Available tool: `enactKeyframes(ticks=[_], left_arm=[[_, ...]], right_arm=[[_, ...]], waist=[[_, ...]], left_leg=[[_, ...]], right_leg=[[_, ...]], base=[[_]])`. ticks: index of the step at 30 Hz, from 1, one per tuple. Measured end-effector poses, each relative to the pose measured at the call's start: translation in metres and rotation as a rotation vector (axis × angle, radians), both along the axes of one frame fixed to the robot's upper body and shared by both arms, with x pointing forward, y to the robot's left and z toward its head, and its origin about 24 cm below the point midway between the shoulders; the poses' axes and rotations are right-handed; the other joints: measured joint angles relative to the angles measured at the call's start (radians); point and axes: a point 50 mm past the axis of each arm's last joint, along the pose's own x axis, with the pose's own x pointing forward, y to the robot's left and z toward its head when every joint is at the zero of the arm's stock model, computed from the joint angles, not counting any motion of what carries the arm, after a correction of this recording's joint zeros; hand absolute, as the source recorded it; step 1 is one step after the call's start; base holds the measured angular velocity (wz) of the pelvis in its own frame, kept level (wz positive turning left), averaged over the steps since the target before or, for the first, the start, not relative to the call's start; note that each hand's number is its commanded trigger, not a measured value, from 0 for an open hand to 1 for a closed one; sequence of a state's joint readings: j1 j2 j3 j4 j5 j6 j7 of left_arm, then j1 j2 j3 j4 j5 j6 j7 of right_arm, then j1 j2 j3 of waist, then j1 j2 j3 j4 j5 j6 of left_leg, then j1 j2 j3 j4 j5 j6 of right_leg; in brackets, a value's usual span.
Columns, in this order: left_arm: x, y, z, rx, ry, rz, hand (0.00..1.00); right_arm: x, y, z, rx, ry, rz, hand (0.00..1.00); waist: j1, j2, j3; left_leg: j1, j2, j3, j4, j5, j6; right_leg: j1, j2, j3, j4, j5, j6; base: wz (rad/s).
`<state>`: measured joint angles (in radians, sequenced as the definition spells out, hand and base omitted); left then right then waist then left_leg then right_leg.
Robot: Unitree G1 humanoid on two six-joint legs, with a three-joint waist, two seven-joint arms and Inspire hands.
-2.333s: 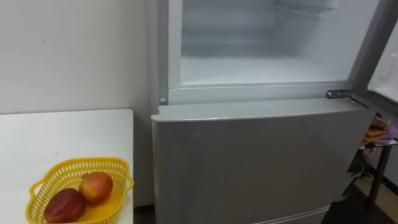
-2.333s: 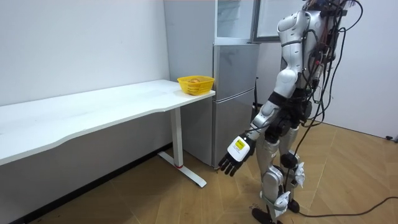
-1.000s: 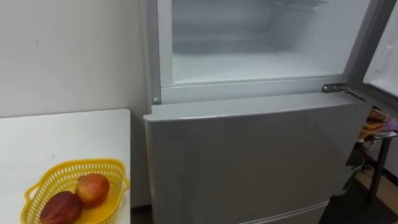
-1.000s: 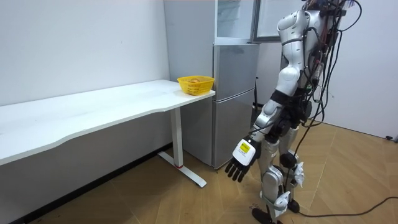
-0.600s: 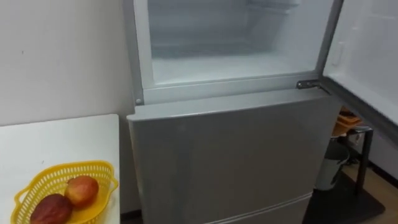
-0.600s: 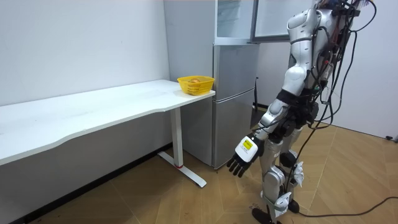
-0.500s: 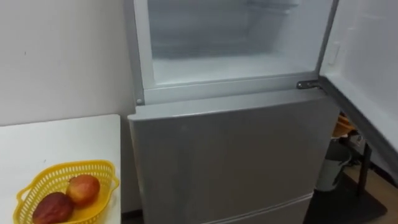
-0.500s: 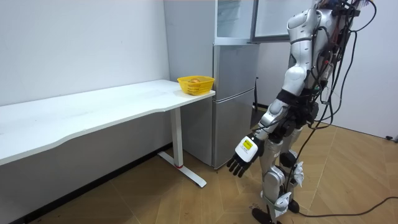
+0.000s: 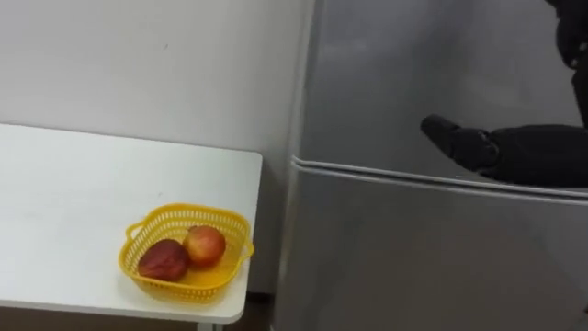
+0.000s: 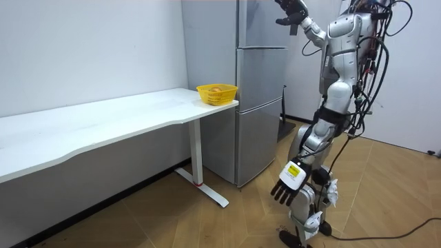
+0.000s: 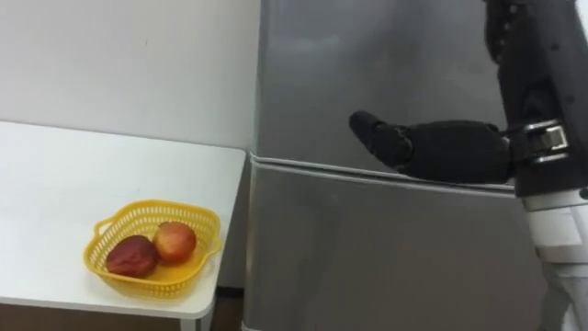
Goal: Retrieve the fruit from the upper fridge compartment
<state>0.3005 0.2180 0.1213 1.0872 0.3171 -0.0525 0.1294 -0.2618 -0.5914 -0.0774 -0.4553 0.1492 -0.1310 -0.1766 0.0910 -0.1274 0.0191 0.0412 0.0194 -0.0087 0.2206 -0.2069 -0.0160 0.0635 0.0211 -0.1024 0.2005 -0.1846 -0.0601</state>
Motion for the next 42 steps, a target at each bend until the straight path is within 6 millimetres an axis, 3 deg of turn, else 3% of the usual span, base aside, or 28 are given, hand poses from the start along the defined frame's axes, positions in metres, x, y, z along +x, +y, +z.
enactKeyframes(ticks=[8,14,20,29,32,35,37,38,40,42], left_arm=[[-0.001,0.0,0.0,0.013,0.006,0.003,0.0],[-0.008,0.002,0.0,0.019,0.025,0.01,0.0],[-0.006,0.002,0.0,0.019,0.015,0.009,0.0],[-0.011,0.005,0.002,0.06,-0.003,0.054,0.0],[-0.01,0.006,0.002,0.07,-0.01,0.065,0.0],[-0.008,0.006,0.002,0.083,-0.013,0.069,0.0],[-0.005,0.007,0.003,0.104,-0.021,0.071,0.0],[-0.004,0.008,0.003,0.108,-0.02,0.072,0.0],[-0.005,0.006,0.003,0.115,-0.014,0.08,0.0],[-0.006,0.003,0.001,0.117,-0.008,0.089,0.0]], right_arm=[[-0.002,0.001,0.001,-0.003,-0.037,0.03,0.0],[0.002,-0.009,-0.005,0.032,-0.02,-0.018,0.0],[-0.013,-0.039,-0.003,0.105,-0.09,-0.165,0.0],[-0.032,-0.094,-0.018,0.254,-0.135,-0.484,0.0],[-0.038,-0.119,-0.048,0.298,-0.046,-0.651,0.0],[-0.049,-0.137,-0.09,0.354,0.102,-0.789,0.0],[-0.066,-0.154,-0.144,0.409,0.301,-0.946,0.0],[-0.072,-0.156,-0.159,0.421,0.363,-0.984,0.0],[-0.094,-0.16,-0.213,0.5,0.588,-1.106,0.0],[-0.105,-0.158,-0.242,0.536,0.716,-1.165,0.0]], waist=[[-0.003,0.023,-0.0064],[-0.036,0.004,-0.011],[-0.066,-0.004,-0.0122],[-0.108,0.029,-0.0181],[-0.113,0.027,-0.0186],[-0.114,0.033,-0.016],[-0.112,0.032,-0.0172],[-0.112,0.032,-0.0173],[-0.109,0.042,-0.0222],[-0.113,0.06,-0.0213]], left_leg=[[-0.003,-0.001,-0.013,-0.001,0.0,0.0],[0.024,-0.006,-0.023,-0.002,0.0,0.0],[0.024,-0.008,-0.017,-0.001,-0.001,0.002],[0.043,-0.007,0.004,-0.022,-0.002,0.003],[0.045,-0.006,0.009,-0.023,-0.002,0.003],[0.046,-0.005,0.025,-0.024,-0.002,0.003],[0.039,-0.006,0.034,-0.023,-0.002,0.004],[0.038,-0.006,0.034,-0.023,-0.002,0.004],[0.04,-0.006,0.042,-0.028,-0.002,0.004],[0.041,-0.006,0.055,-0.035,-0.002,0.005]], right_leg=[[0.009,0.0,-0.012,-0.016,0.0,0.0],[0.048,-0.003,-0.023,-0.037,-0.002,0.002],[0.052,-0.003,-0.02,-0.05,-0.001,0.004],[0.056,-0.003,0.003,-0.048,-0.001,0.007],[0.054,-0.001,0.011,-0.049,-0.001,0.007],[0.05,-0.002,0.015,-0.049,-0.001,0.007],[0.046,-0.004,0.017,-0.051,-0.001,0.008],[0.045,-0.004,0.016,-0.05,-0.001,0.008],[0.042,-0.006,0.019,-0.049,-0.002,0.009],[0.04,-0.007,0.02,-0.047,-0.002,0.01]], base=[[0.05],[0.08],[0.02],[-0.07],[-0.07],[-0.06],[0.0],[0.0],[-0.07],[-0.15]])
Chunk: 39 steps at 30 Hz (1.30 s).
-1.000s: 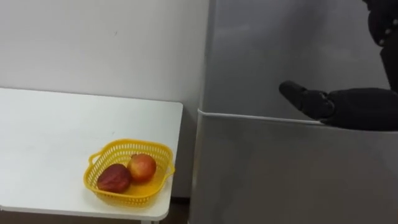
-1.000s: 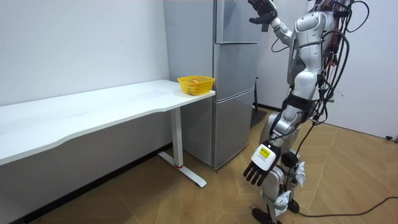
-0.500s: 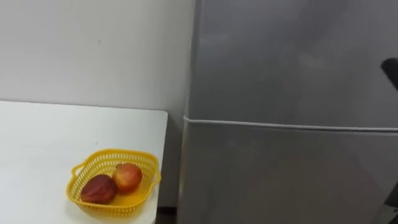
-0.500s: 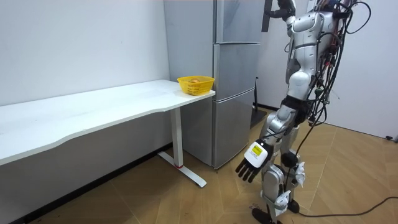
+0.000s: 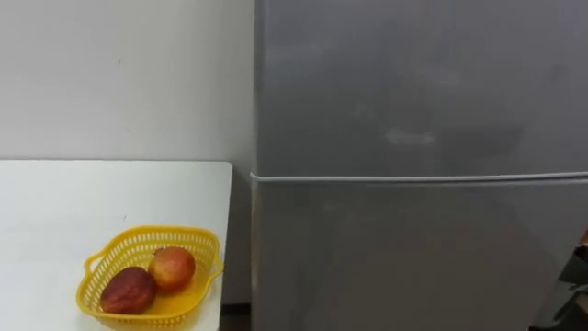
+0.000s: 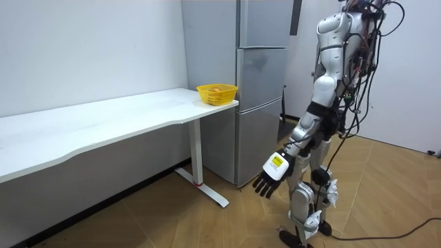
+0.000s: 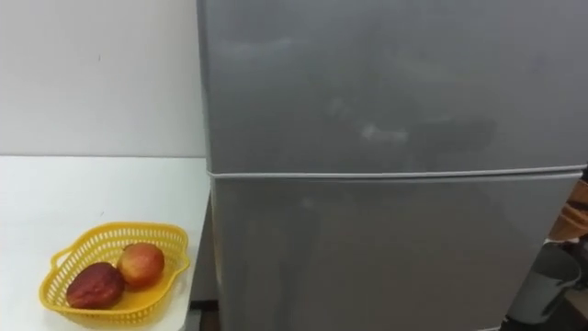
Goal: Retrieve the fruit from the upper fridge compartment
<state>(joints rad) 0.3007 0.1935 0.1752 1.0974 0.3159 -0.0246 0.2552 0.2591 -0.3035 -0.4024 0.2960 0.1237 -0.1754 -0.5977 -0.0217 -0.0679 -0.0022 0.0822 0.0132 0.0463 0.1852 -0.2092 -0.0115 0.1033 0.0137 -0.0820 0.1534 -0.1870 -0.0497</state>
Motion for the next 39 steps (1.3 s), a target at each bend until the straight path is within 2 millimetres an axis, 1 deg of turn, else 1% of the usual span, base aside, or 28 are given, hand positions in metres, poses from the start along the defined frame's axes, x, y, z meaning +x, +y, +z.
enactKeyframes(ticks=[1,2,3,4,5,7,8,10,11,13,14,16,17,21,22,24,25,27,30,33,39], left_arm=[[0.001,-0.003,-0.001,-0.006,0.0,0.004,0.0],[0.002,-0.004,-0.001,-0.008,0.0,0.006,0.0],[0.004,-0.004,-0.001,-0.006,-0.003,0.007,0.0],[0.008,-0.002,0.0,-0.001,-0.02,0.014,0.0],[0.009,-0.002,0.0,0.0,-0.025,0.016,0.0],[0.012,-0.005,-0.001,-0.008,-0.035,0.021,0.0],[0.012,-0.005,-0.001,-0.009,-0.034,0.02,0.0],[0.011,-0.005,-0.001,-0.008,-0.016,0.019,0.0],[0.01,-0.005,-0.001,-0.01,-0.012,0.021,0.0],[0.009,-0.006,-0.002,-0.017,-0.003,0.024,0.0],[0.009,-0.006,-0.002,-0.02,0.0,0.024,0.0],[0.008,-0.007,-0.003,-0.04,0.013,0.026,0.0],[0.008,-0.008,-0.003,-0.044,0.015,0.026,0.0],[0.004,-0.009,-0.004,-0.06,0.047,0.037,0.0],[0.001,-0.011,-0.005,-0.064,0.063,0.043,0.0],[-0.004,-0.014,-0.007,-0.073,0.086,0.053,0.0],[-0.006,-0.017,-0.008,-0.079,0.097,0.059,0.0],[-0.007,-0.02,-0.009,-0.086,0.109,0.064,0.0],[-0.008,-0.022,-0.01,-0.106,0.126,0.067,0.0],[-0.005,-0.025,-0.011,-0.12,0.131,0.066,0.0],[-0.002,-0.028,-0.012,-0.136,0.148,0.037,0.0]], right_arm=[[-0.007,0.001,-0.016,0.039,0.066,-0.018,0.0],[-0.011,0.002,-0.024,0.054,0.102,-0.022,0.0],[-0.02,0.005,-0.042,0.101,0.174,-0.035,0.0],[-0.03,0.009,-0.061,0.165,0.261,-0.053,0.0],[-0.035,0.011,-0.068,0.196,0.297,-0.057,0.0],[-0.054,0.02,-0.093,0.283,0.425,-0.073,0.0],[-0.06,0.022,-0.1,0.307,0.462,-0.074,0.0],[-0.081,0.037,-0.124,0.42,0.598,-0.066,0.0],[-0.086,0.041,-0.129,0.449,0.627,-0.064,0.0],[-0.104,0.056,-0.145,0.554,0.728,-0.049,0.0],[-0.107,0.059,-0.148,0.576,0.753,-0.033,0.0],[-0.118,0.072,-0.159,0.685,0.829,0.016,0.0],[-0.12,0.075,-0.161,0.708,0.843,0.03,0.0],[-0.131,0.092,-0.17,0.843,0.895,0.087,0.0],[-0.133,0.096,-0.172,0.867,0.92,0.105,0.0],[-0.134,0.1,-0.174,0.899,0.943,0.123,0.0],[-0.139,0.101,-0.175,0.92,0.964,0.124,0.0],[-0.142,0.103,-0.176,0.95,0.986,0.129,0.0],[-0.139,0.107,-0.177,0.945,1.043,0.191,0.0],[-0.138,0.109,-0.178,0.945,1.092,0.213,0.0],[-0.128,0.11,-0.178,0.885,1.157,0.298,0.0]], waist=[[-0.005,0.018,-0.0017],[-0.01,0.024,-0.0027],[-0.015,0.03,-0.0057],[-0.014,0.028,-0.0055],[-0.013,0.028,-0.0053],[-0.01,0.023,-0.0042],[-0.007,0.02,-0.0042],[-0.008,0.002,0.0001],[-0.006,0.0,0.0013],[0.0,-0.008,0.0022],[0.001,-0.007,0.0009],[0.003,-0.004,-0.0006],[0.003,-0.003,-0.0006],[0.002,0.011,-0.0005],[0.001,0.014,0.0011],[0.0,0.02,0.0034],[-0.001,0.025,0.004],[0.001,0.031,0.0043],[0.001,0.034,0.0058],[0.0,0.034,0.0059],[0.004,0.033,0.006]], left_leg=[[0.0,-0.001,0.004,0.0,0.0,0.0],[0.0,-0.002,0.004,-0.001,0.0,0.0],[0.003,-0.002,0.004,-0.003,0.0,0.0],[0.012,-0.002,0.004,-0.008,0.001,0.001],[0.015,-0.001,0.004,-0.013,0.001,0.001],[0.017,0.0,0.004,-0.019,0.001,0.001],[0.018,0.0,0.004,-0.019,0.001,0.001],[0.016,0.0,0.001,-0.019,0.001,0.001],[0.017,0.0,0.0,-0.018,0.001,0.001],[0.019,-0.002,0.001,-0.016,0.001,0.002],[0.019,-0.002,0.001,-0.016,0.001,0.002],[0.017,-0.005,0.0,-0.015,0.001,0.002],[0.017,-0.005,0.0,-0.015,0.0,0.002],[0.018,-0.008,-0.001,-0.011,-0.003,0.008],[0.018,-0.009,-0.002,-0.011,-0.003,0.008],[0.018,-0.012,-0.002,-0.011,-0.003,0.008],[0.018,-0.013,-0.004,-0.011,-0.003,0.008],[0.02,-0.013,-0.005,-0.011,-0.003,0.008],[0.027,-0.011,-0.005,-0.014,-0.003,0.008],[0.029,-0.011,-0.005,-0.014,-0.003,0.008],[0.031,-0.012,-0.007,-0.016,-0.003,0.008]], right_leg=[[0.0,0.001,0.001,0.001,0.001,0.001],[0.002,0.001,0.001,0.001,0.0,0.002],[0.001,0.0,0.001,-0.002,-0.001,0.003],[0.003,-0.001,0.003,0.0,-0.003,0.002],[0.003,0.0,0.004,0.0,-0.004,0.002],[0.003,0.001,0.002,-0.001,-0.005,0.002],[0.004,0.001,0.002,-0.001,-0.005,0.002],[0.011,0.001,0.0,-0.005,-0.006,0.001],[0.013,0.001,0.0,-0.005,-0.006,0.001],[0.017,0.0,-0.001,-0.007,-0.006,0.002],[0.017,-0.001,-0.001,-0.008,-0.006,0.002],[0.017,-0.003,-0.001,-0.012,-0.007,0.003],[0.017,-0.004,-0.002,-0.012,-0.007,0.003],[0.02,-0.006,-0.003,-0.016,-0.01,0.007],[0.021,-0.007,-0.003,-0.014,-0.01,0.008],[0.023,-0.009,-0.003,-0.012,-0.009,0.01],[0.024,-0.01,-0.003,-0.012,-0.01,0.011],[0.025,-0.01,-0.003,-0.012,-0.01,0.011],[0.025,-0.009,-0.003,-0.012,-0.011,0.01],[0.026,-0.009,-0.003,-0.015,-0.012,0.01],[0.028,-0.009,-0.001,-0.014,-0.012,0.01]], base=[[-0.13],[0.0],[0.09],[0.08],[0.0],[0.0],[0.0],[0.05],[0.04],[0.0],[0.0],[0.0],[0.0],[0.01],[0.0],[0.0],[0.0],[0.0],[0.0],[0.0],[0.0]])
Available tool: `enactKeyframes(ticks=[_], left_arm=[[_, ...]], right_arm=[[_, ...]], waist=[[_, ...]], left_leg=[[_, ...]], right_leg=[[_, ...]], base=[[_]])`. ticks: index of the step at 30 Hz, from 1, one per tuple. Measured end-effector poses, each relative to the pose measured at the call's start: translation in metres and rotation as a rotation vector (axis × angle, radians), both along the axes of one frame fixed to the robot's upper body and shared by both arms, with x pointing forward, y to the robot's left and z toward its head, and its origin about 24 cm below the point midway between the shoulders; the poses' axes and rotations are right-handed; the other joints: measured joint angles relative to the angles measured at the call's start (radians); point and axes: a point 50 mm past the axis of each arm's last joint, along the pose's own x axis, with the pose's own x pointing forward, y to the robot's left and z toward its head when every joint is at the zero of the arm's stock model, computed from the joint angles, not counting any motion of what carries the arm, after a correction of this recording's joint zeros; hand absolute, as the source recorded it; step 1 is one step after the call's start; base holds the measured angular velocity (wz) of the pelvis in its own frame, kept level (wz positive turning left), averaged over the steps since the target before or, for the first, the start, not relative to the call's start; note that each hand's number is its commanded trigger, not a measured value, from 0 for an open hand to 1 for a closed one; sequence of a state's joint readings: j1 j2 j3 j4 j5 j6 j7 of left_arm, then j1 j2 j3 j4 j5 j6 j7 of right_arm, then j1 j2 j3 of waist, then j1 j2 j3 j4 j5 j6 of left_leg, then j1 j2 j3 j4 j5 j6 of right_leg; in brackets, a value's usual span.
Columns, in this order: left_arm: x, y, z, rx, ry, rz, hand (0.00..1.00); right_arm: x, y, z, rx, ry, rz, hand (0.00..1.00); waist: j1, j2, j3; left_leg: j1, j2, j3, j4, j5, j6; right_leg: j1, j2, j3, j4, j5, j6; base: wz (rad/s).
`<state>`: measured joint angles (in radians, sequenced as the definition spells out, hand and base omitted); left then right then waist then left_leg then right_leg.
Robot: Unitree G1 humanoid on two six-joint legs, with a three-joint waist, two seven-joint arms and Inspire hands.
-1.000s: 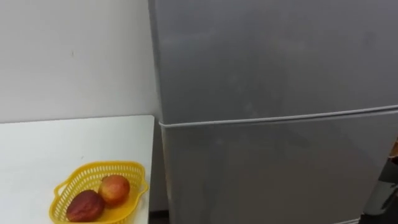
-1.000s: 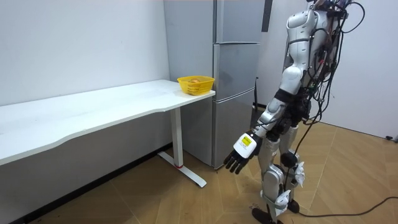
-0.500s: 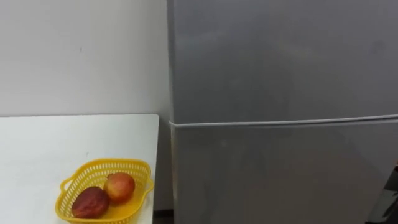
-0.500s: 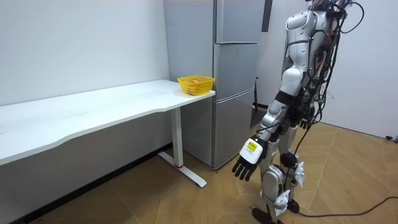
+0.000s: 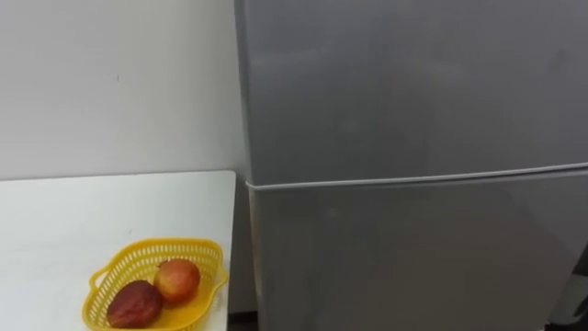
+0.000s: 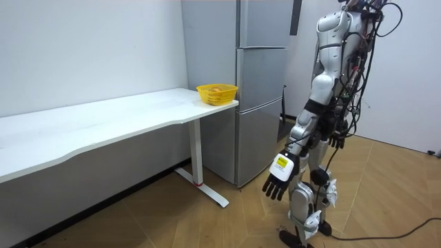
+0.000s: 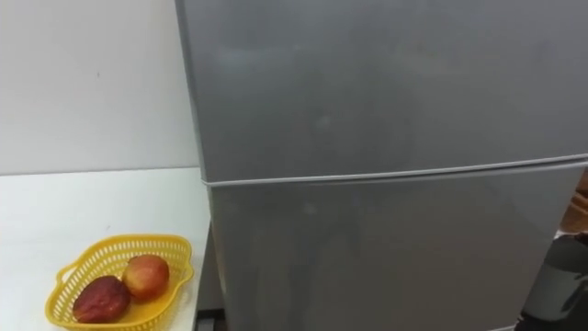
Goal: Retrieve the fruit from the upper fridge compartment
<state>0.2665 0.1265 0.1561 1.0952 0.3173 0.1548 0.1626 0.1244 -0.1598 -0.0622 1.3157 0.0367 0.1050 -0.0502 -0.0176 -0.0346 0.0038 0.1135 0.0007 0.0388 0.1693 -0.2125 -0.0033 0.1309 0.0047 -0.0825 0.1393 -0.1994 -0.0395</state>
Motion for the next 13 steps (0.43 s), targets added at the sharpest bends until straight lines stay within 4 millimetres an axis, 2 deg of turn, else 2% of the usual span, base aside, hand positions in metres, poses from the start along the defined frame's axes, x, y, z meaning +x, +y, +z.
enactKeyframes(ticks=[6,13], left_arm=[[0.004,-0.003,-0.001,-0.023,-0.002,-0.029,0.0],[0.006,-0.006,-0.001,-0.034,0.0,-0.054,0.0]], right_arm=[[0.013,0.0,0.0,0.0,-0.028,0.017,0.0],[0.023,0.001,0.001,-0.001,-0.077,0.047,0.0]], waist=[[0.0,0.007,-0.0003],[-0.003,0.018,0.0045]], left_leg=[[0.005,-0.001,-0.012,0.002,0.0,0.0],[0.004,-0.001,-0.018,0.002,0.0,0.0]], right_leg=[[0.009,0.0,-0.002,-0.002,0.0,0.0],[0.013,0.0,-0.003,-0.004,0.0,0.0]], base=[[0.01],[0.0]])
